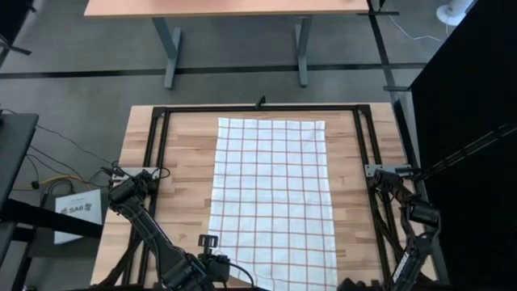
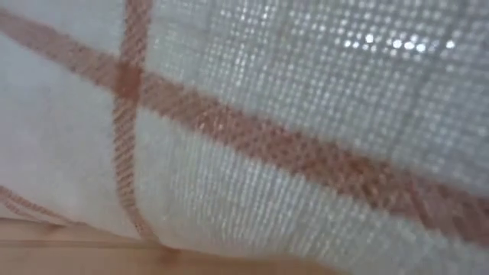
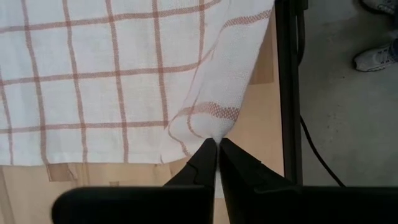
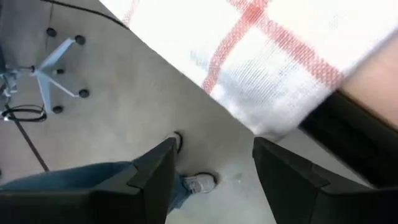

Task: Roll towel
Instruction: Fold the white striped towel

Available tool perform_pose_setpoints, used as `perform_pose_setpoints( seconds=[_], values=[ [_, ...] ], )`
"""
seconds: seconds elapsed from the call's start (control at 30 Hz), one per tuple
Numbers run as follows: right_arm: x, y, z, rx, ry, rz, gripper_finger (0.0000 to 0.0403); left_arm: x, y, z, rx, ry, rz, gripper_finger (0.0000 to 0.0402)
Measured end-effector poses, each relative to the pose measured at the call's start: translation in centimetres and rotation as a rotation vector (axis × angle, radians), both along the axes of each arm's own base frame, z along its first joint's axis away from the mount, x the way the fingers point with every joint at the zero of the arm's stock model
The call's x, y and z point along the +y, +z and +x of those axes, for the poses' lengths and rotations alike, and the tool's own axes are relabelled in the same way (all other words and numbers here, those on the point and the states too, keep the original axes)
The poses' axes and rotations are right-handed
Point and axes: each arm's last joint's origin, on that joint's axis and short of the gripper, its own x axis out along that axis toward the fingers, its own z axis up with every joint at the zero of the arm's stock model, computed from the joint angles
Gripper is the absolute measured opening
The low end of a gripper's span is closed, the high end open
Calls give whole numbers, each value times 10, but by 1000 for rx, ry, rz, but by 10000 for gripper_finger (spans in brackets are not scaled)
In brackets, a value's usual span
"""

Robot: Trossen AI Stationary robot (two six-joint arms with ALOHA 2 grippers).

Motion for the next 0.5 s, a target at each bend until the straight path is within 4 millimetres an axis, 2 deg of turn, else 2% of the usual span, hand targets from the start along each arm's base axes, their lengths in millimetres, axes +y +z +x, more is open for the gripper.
perform_pose_setpoints(
  seconds=[0.2,0.5],
  values=[
    [-6,-10,-2,5,-1,-20,200,-1,0,-1,-2,-1,-3,0],
    [-11,-11,6,-21,-8,-39,188,-1,0,-1,-1,-1,-3,0]
  ],
)
